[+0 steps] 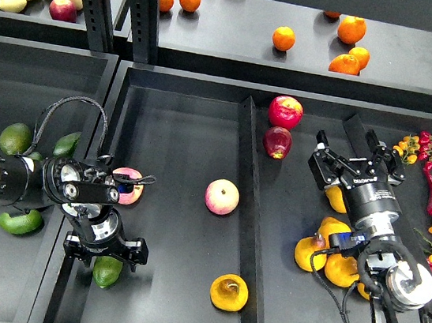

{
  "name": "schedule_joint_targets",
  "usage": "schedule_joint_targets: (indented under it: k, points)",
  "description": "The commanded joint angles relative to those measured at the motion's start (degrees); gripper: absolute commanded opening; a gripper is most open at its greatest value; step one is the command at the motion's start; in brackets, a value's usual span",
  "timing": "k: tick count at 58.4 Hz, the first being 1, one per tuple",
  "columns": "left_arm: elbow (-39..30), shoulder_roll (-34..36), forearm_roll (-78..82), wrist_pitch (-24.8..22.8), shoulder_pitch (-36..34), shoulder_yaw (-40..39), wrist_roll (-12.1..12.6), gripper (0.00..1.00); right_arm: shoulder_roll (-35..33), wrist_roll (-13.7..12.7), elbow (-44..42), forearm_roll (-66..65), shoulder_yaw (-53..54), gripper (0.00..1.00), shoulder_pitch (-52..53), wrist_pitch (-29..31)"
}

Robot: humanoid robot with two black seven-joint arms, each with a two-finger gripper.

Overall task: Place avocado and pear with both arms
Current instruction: 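Lower the left gripper around the green avocado and close it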

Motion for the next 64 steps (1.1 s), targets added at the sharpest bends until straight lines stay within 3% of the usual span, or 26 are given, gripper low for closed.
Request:
schedule_joint_targets:
  k: [1, 17, 43, 64]
  points:
    - [0.95, 0.01, -0.09, 0.0, 0.07, -0.07, 0.0, 0.98, 0.0, 0.0, 0.0, 0.0, -0.03, 0.99, 0.0, 0.04]
    - [3.42, 0.01, -0.09, 0.0, 1.22, -0.07, 0.0, 0.97, 0.0, -0.09, 0.0, 0.0, -0.03, 0.99, -0.09, 0.21]
    - [3.42, 0.01, -0.7, 0.0, 1.48, -0.68, 0.0, 0.88, 0.0, -0.09, 0.09, 0.44, -0.12, 0.99, -0.09, 0.21]
    - [3.24, 0.01, -0.97, 0.0, 1.83, -0.95, 0.0, 0.75, 0.0, -0.09, 0.44, 0.88, -0.21, 0.99, -0.08, 0.21]
